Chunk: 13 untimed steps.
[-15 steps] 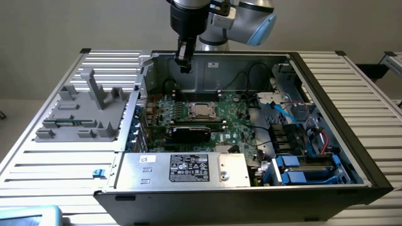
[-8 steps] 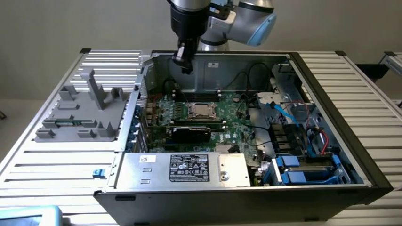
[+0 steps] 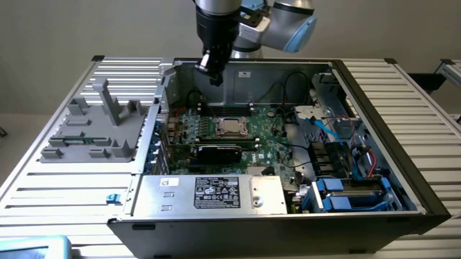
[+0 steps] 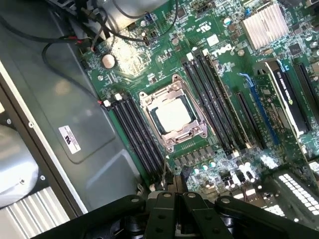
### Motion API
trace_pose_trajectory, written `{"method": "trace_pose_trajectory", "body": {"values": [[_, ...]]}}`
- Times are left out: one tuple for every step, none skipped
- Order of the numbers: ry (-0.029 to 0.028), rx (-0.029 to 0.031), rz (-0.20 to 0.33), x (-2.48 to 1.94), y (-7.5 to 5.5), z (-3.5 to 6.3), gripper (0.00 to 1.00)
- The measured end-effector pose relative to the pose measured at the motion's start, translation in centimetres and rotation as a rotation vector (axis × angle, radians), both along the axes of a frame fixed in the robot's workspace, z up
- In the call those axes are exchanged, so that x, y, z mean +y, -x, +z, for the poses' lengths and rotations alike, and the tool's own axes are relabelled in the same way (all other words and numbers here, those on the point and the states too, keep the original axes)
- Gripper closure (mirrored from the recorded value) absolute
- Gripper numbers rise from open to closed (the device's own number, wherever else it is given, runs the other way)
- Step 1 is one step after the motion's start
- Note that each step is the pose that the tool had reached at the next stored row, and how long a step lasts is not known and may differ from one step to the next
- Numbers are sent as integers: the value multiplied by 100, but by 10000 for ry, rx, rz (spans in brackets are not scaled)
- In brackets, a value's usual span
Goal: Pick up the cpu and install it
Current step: 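Install the first cpu locking lever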
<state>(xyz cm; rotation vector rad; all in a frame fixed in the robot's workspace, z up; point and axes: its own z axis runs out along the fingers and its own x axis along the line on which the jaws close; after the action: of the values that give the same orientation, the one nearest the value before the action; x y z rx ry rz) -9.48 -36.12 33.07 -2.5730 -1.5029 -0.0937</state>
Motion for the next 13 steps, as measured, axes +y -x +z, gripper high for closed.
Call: {"method": "trace_pose_trajectory", "body": {"values": [[1, 1, -190, 0, 0, -3, 89], [1, 1, -361, 0, 0, -6, 89], [0, 1, -536, 0, 0, -9, 89], [0, 1, -707, 0, 0, -13, 89], [0, 1, -883, 0, 0, -16, 89], [1, 1, -1054, 0, 0, -18, 89], [1, 1, -1233, 0, 0, -21, 89], [1, 1, -1407, 0, 0, -24, 89], [1, 1, -1581, 0, 0, -27, 89], [1, 1, -1761, 0, 0, -29, 89], [2, 1, -1935, 0, 0, -32, 89], [2, 1, -2108, 0, 0, -35, 89], [1, 1, -2276, 0, 0, -38, 89]]}}
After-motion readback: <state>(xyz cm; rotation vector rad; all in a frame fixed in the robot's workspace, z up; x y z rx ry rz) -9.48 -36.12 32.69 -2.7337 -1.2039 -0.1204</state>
